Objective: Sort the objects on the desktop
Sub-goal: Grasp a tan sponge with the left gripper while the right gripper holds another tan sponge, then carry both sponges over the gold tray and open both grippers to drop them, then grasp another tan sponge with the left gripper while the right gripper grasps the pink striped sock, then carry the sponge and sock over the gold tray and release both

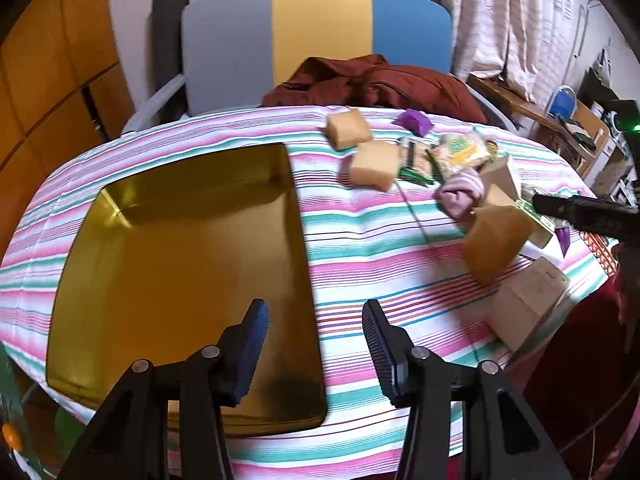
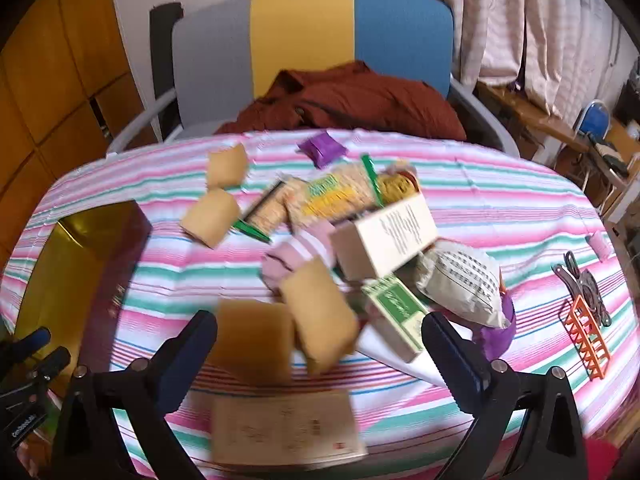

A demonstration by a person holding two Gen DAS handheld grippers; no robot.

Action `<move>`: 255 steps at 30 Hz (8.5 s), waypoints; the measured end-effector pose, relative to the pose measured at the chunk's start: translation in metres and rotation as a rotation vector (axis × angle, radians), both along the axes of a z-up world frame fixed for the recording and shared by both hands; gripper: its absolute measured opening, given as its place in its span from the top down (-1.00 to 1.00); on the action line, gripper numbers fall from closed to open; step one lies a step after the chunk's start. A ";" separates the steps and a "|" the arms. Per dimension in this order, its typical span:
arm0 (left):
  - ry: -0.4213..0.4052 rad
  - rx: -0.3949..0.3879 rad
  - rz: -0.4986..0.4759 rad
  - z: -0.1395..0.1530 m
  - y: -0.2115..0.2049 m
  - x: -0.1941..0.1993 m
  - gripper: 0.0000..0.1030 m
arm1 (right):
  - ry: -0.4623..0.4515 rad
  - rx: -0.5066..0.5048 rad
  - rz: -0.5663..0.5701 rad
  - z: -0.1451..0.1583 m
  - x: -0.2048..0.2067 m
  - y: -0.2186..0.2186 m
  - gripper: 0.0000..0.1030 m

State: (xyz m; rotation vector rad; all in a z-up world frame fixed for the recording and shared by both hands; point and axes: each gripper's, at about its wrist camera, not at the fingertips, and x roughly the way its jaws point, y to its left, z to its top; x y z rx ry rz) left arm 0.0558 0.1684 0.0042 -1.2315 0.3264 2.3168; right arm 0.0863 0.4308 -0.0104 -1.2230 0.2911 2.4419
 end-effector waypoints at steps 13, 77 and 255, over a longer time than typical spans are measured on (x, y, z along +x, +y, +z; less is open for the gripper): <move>-0.031 -0.001 0.014 -0.005 0.011 -0.001 0.04 | 0.014 -0.306 0.248 0.002 -0.049 -0.041 -0.70; -0.295 0.189 -0.427 -0.047 0.100 -0.042 0.18 | -0.086 -0.404 0.173 -0.045 -0.045 0.032 0.24; -0.217 0.365 -0.131 -0.023 0.033 -0.064 -0.06 | -0.186 -0.401 0.136 -0.076 -0.101 0.038 -0.18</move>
